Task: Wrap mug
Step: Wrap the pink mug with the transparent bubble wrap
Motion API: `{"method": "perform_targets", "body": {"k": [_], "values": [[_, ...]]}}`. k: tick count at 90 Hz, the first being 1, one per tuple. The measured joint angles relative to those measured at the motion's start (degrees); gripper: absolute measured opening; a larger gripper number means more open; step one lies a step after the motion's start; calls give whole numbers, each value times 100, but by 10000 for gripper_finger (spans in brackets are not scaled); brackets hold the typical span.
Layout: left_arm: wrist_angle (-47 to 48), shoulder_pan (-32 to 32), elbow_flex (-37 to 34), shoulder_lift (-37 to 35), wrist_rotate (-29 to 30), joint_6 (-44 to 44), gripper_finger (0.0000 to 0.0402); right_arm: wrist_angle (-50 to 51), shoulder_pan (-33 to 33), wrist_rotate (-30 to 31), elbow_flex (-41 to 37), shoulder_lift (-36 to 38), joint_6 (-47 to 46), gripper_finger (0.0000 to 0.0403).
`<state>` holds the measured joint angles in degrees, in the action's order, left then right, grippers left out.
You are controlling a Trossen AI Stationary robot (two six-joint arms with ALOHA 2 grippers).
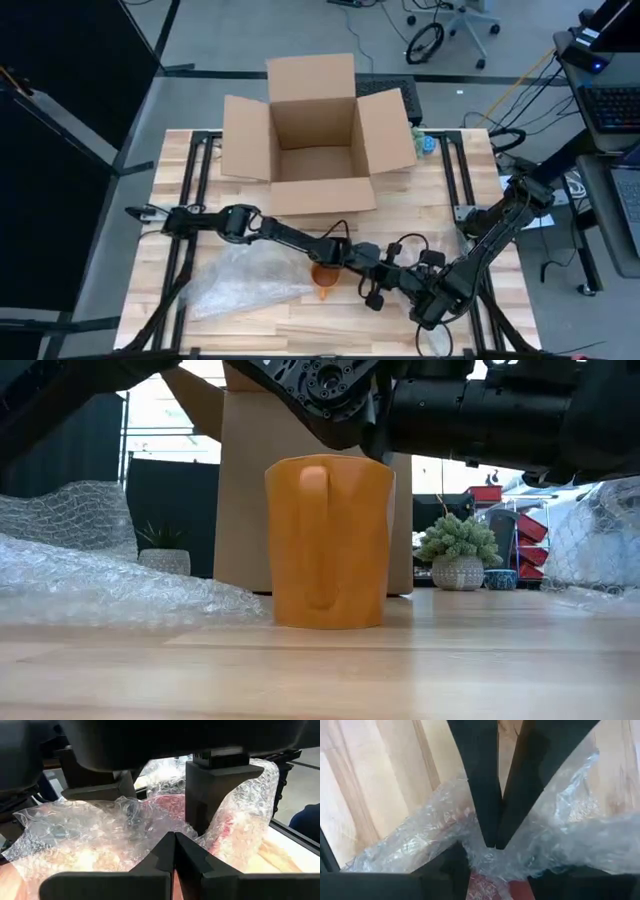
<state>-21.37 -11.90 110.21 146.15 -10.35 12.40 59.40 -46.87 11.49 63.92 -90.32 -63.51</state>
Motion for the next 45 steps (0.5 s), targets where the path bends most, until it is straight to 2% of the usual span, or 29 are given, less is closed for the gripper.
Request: {"method": "perform_targets", "body": {"k": [23,45], "values": [[0,8,-1,0,-3,-7,0,-46,0,8,2,110,138,146],[4,13,-2,0,-9,-11,0,-116,7,218,26,529,11,146]]}}
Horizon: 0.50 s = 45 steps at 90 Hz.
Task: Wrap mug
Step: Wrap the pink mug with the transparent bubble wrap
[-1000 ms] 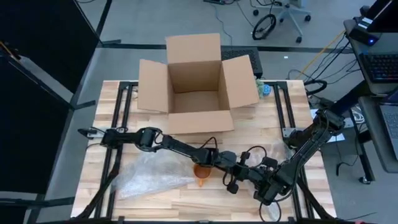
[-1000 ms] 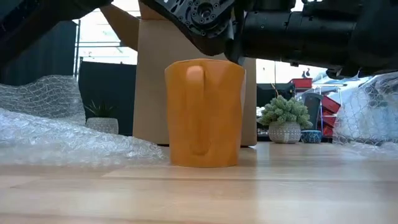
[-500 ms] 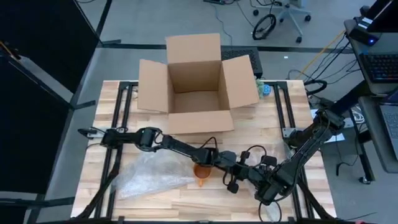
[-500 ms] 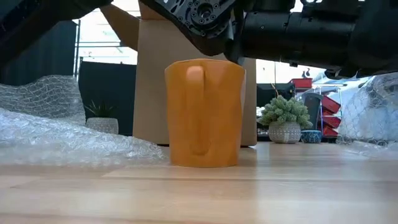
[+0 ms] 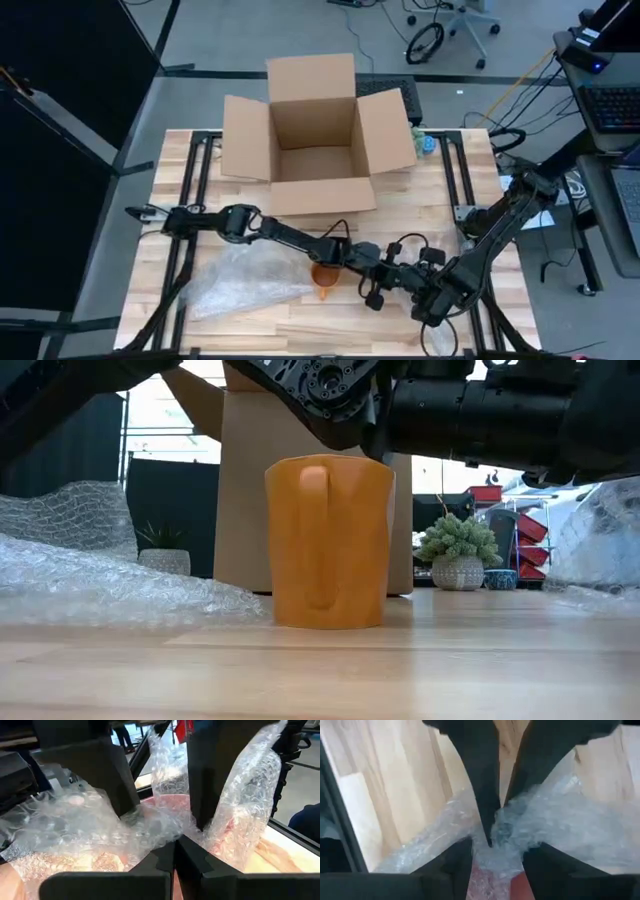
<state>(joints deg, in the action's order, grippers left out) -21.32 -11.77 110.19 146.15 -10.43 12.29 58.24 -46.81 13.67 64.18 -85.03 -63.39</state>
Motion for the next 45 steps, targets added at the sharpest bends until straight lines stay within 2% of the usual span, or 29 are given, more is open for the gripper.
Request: {"method": "perform_targets", "body": {"k": [12,45], "values": [[-3,2,0,1,4,0,0,25,4,179,2,152,-44,146],[-2,2,0,2,2,-2,0,224,-171,51,-35,228,-332,133]]}}
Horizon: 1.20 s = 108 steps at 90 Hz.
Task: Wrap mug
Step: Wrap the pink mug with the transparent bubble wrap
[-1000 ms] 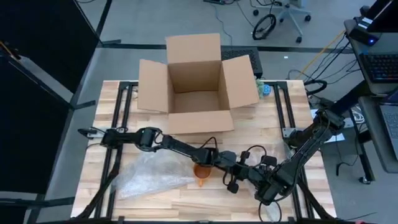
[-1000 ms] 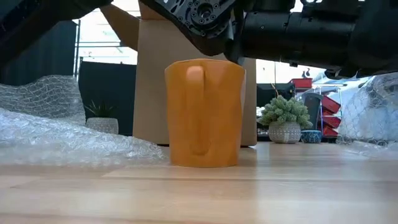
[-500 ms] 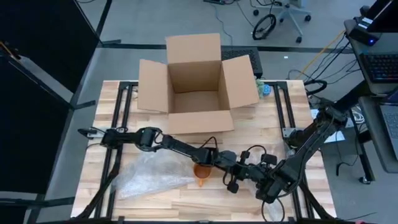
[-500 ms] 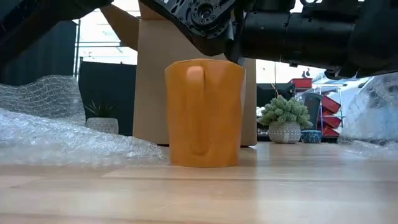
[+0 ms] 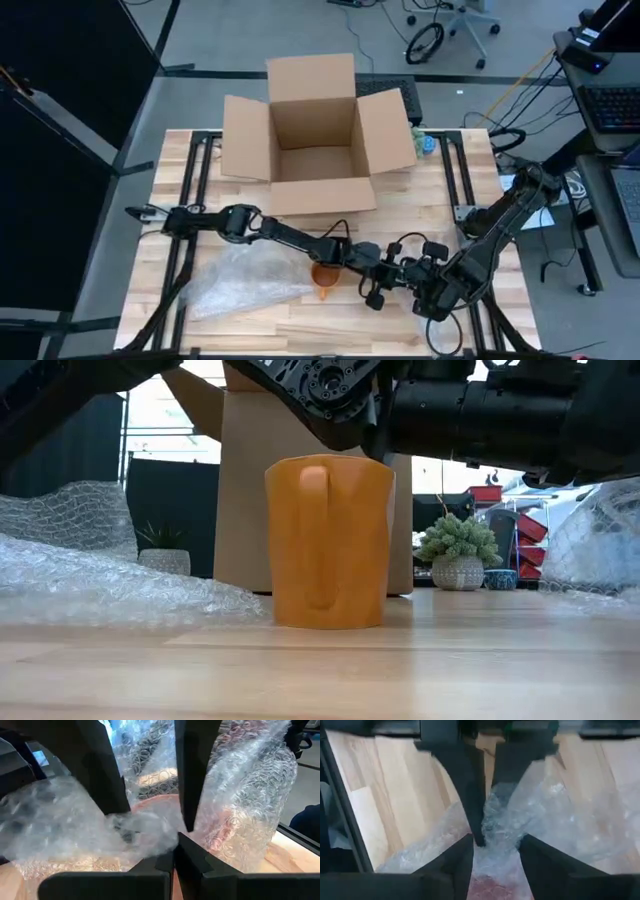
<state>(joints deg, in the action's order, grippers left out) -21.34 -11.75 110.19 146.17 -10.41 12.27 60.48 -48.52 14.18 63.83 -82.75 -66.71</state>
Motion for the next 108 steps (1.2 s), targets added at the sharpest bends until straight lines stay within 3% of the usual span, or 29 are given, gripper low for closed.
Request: {"method": "perform_targets", "body": {"k": [22,37,49,69,87,108], "values": [[-2,0,0,0,0,-2,0,-381,-396,-59,-787,-112,-912,76],[-132,2,0,9,13,-27,0,-1618,-287,-201,-1488,-135,-1027,41],[-518,-14,-18,17,-58,-290,0,-1740,-202,-344,-1558,-136,-882,23],[-681,-48,150,35,11,-268,0,-1726,-207,-376,-1493,-150,-739,17],[-916,-76,180,35,15,310,0,-1747,-213,-281,-1495,-152,-682,16],[-603,-2,358,228,45,467,0,-1719,-212,-309,-1498,-156,-508,15]]}}
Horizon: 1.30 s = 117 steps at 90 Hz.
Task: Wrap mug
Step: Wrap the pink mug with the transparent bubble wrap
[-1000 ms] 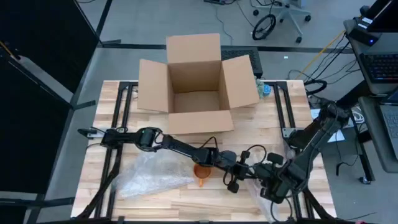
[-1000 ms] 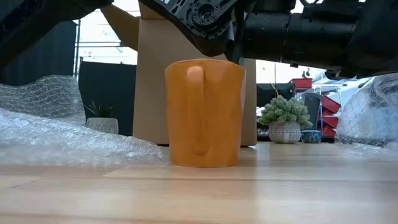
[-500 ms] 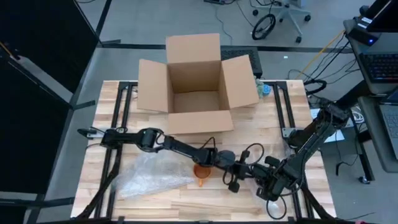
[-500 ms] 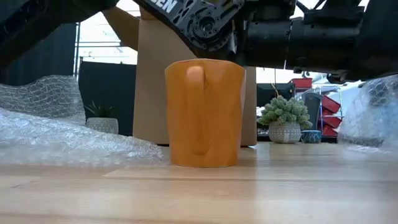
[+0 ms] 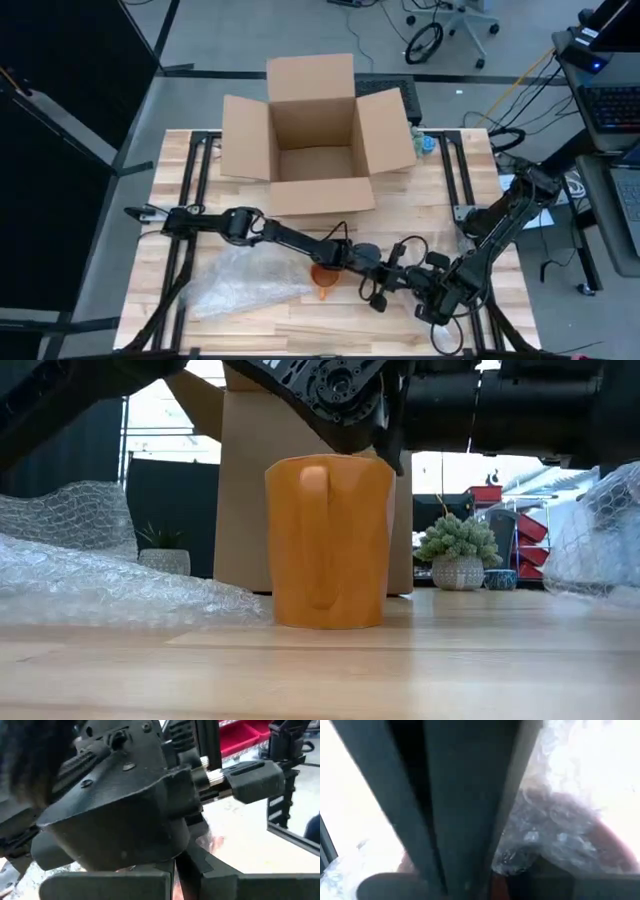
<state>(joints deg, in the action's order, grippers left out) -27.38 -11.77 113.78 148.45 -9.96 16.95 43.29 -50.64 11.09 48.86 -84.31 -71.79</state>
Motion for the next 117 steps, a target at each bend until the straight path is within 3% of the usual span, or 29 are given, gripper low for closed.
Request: {"method": "perform_targets", "body": {"k": [27,46,66,92,103,117], "values": [[42,49,33,322,9,-244,0,-59,8,40,38,55,-113,18],[32,72,58,332,1,-314,0,88,38,32,364,221,-93,71],[83,88,81,334,18,-317,0,840,36,-84,861,512,-59,121],[44,83,74,336,20,-314,0,2033,38,7,1552,1054,-80,124],[44,83,72,336,18,-314,0,1777,9,0,1691,1205,-53,122],[44,81,72,336,17,-314,0,579,-340,-65,1697,1161,-5,121]]}}
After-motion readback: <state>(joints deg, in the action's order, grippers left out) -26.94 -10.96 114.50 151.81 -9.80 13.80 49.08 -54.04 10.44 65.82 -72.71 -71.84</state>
